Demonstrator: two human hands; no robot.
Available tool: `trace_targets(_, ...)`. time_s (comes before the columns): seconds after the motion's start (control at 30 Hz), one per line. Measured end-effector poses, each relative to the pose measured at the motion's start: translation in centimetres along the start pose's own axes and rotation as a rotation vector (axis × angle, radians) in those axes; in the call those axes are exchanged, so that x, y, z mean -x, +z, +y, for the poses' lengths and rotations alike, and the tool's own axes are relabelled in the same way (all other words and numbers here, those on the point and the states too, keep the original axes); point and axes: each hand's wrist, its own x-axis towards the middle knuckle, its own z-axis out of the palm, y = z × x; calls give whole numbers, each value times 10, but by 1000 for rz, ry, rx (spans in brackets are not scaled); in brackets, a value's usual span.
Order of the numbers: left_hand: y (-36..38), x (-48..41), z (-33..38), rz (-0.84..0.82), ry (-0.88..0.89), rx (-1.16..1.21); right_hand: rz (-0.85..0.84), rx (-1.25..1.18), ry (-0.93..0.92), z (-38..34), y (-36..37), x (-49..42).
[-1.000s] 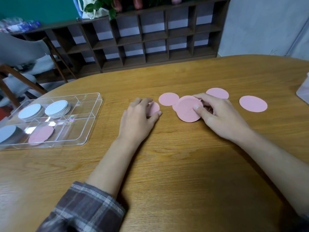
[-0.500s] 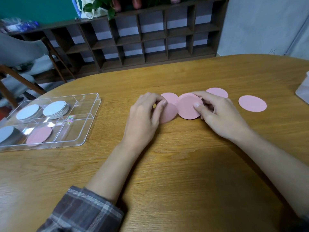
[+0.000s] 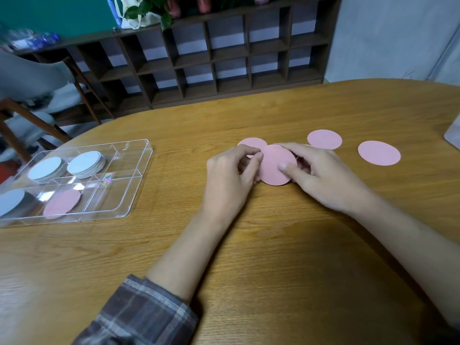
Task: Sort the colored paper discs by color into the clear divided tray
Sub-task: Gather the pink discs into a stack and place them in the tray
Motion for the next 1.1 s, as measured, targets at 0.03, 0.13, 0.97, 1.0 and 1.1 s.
trace_targets(0.03, 0, -1, 1, -1, 1, -1, 0, 26, -4, 0, 0, 0)
trace_targets(0.13, 0, -3, -6, 13, 39, -107, 12, 38, 21, 0, -3, 0)
trace_targets(0.97, -18, -7, -18, -100, 215, -455, 211, -90, 170, 6, -16, -3)
trace_targets(1.0, -18, -7, -17, -65, 224, -427, 200, -83, 164, 7, -16, -3)
trace_targets(1.1, -15, -6, -13, -3, 225, -294, 157, -57, 125, 6, -15, -1)
